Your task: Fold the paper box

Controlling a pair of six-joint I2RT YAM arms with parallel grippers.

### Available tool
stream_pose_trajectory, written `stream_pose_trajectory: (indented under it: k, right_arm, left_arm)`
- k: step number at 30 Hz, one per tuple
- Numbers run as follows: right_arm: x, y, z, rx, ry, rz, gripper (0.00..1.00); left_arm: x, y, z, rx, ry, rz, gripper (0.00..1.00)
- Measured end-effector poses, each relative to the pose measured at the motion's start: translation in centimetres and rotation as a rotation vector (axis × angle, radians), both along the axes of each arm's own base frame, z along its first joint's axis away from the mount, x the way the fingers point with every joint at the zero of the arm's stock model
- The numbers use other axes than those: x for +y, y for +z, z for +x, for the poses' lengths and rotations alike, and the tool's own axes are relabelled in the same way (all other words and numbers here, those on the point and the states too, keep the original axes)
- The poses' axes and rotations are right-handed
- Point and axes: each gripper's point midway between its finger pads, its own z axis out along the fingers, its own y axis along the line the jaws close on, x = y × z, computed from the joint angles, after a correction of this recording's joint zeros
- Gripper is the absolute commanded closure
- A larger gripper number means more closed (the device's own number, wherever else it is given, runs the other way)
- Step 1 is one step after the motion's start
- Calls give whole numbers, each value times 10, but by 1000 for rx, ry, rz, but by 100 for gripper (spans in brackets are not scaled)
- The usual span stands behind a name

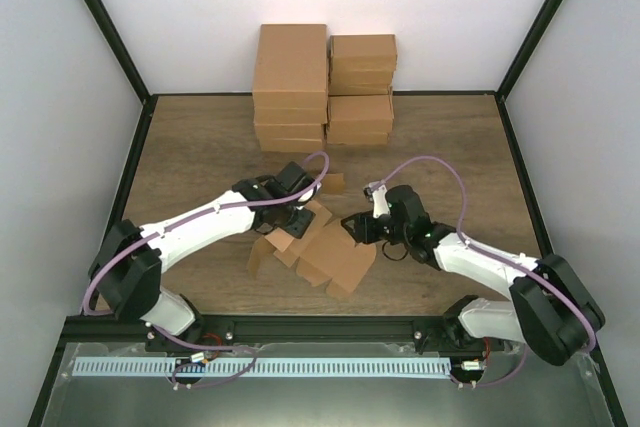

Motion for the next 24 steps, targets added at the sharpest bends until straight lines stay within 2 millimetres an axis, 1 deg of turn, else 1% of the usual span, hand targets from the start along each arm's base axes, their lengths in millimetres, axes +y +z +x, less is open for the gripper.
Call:
stream_pose_trajectory:
  k: [2,5,8,9,10,11,14,18,24]
  right_arm:
    - [3,-1,1,17,-14,38,55]
    - [8,2,7,18,-42,90,61]
    - [13,3,17,9,-67,125,80]
    - [14,0,21,12,-84,128,89]
    - [14,-5,25,16,-102,124,95]
    - [13,-9,27,16,-109,116,99]
    - [11,-23,35,27,-152,99,99]
    - [11,-33,46,21,-197,102,99]
    - [13,-55,53,49,-230,109,99]
  left_arm:
    - [-1,-4,0,8,-10,10,43]
    - [-2,-8,-1,17,-21,12,43]
    - [-4,-8,-2,20,-28,5,43]
    - [-5,-7,-2,21,-31,1,43]
    - [-5,-7,-2,22,-33,-2,43]
    - [-6,-7,-2,23,-34,-6,43]
    - [-7,-7,-2,24,-39,-11,43]
    - [-8,-7,-2,22,-40,-13,43]
    - [-8,-11,-2,26,-43,-7,43]
